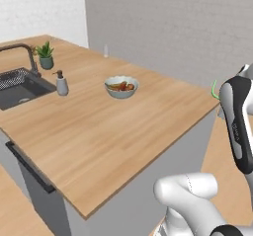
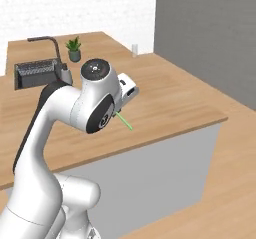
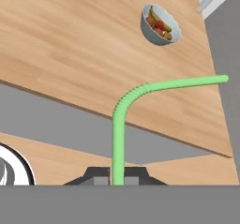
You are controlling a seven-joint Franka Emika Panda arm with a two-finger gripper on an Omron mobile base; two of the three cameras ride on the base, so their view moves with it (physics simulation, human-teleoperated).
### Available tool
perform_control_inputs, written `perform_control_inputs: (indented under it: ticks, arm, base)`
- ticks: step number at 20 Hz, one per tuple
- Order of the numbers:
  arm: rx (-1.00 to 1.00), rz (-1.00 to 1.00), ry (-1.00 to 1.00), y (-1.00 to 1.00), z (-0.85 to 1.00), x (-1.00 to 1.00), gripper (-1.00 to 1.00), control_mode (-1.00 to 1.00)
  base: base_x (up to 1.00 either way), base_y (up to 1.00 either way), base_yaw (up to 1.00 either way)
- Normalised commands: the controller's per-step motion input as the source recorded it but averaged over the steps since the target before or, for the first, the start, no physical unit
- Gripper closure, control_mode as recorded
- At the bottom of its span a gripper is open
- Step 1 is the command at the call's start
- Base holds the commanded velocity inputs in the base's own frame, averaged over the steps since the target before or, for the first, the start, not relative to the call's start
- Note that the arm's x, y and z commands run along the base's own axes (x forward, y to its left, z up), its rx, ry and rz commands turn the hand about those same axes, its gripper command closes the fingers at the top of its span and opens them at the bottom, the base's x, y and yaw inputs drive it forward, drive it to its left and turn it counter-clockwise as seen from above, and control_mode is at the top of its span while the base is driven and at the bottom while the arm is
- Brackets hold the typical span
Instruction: Take a straw from the drawer in front and place it inside the glass cup on the dining counter.
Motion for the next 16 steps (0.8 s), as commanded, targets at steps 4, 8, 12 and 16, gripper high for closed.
perform_control_inputs:
  ticks: [4, 8, 12, 16]
  arm:
    - [0.00, 0.00, 0.00, 0.00, 0.00, 0.00, 1.00, 1.00]
    - [0.00, 0.00, 0.00, 0.00, 0.00, 0.00, 1.00, 1.00]
    - [0.00, 0.00, 0.00, 0.00, 0.00, 0.00, 1.00, 1.00]
    - [0.00, 0.00, 0.00, 0.00, 0.00, 0.00, 1.00, 1.00]
  base:
    - [0.38, -1.00, 0.02]
    - [0.38, -1.00, 0.05]
    - [0.38, -1.00, 0.08]
    - [0.38, -1.00, 0.12]
